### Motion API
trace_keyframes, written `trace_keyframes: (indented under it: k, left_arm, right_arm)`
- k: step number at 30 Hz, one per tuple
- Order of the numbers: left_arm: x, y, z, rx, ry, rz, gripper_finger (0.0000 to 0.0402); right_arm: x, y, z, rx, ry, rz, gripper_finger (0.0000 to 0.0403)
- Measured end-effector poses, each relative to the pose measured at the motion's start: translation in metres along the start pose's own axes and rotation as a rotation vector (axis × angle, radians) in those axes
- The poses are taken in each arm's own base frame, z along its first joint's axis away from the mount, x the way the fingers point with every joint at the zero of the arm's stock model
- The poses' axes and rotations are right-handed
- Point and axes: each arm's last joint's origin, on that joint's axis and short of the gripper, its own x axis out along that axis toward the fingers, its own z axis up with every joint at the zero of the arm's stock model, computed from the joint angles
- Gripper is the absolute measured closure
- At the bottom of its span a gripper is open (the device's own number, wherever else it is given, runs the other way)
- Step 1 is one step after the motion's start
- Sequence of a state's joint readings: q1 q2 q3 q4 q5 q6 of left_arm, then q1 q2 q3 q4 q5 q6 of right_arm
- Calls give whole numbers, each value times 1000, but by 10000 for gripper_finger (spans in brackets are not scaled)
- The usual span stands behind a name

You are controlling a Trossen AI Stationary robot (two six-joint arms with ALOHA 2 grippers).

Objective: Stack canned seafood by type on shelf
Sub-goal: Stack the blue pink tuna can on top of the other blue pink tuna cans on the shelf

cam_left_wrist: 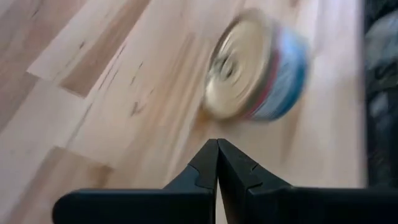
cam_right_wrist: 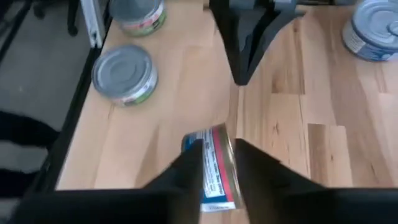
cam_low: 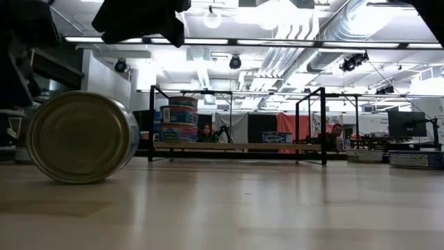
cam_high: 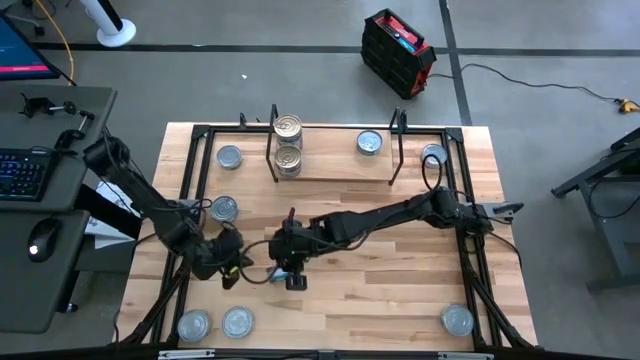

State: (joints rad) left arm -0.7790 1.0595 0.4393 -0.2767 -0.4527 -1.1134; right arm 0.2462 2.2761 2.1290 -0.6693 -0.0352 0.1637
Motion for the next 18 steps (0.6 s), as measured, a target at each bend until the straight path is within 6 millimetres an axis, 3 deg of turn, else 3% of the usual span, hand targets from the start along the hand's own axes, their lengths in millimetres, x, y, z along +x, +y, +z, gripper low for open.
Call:
trace_keyframes:
  k: [5, 9, 13, 18]
  left_arm:
    - [-5, -6, 0, -197, -84, -34, 401]
    - [-4, -8, -1, -240, -91, -52, 401]
    - [-4, -8, 0, -259, -92, -56, 401]
    - [-4, -8, 0, -264, -102, -51, 401]
  right_arm:
    - [10, 2, -7, -81, 38, 8, 199]
    - [16, 6, -11, -164, 53, -24, 115]
    - [21, 6, -14, -202, 60, -26, 76]
    - [39, 4, -22, -203, 87, -19, 71]
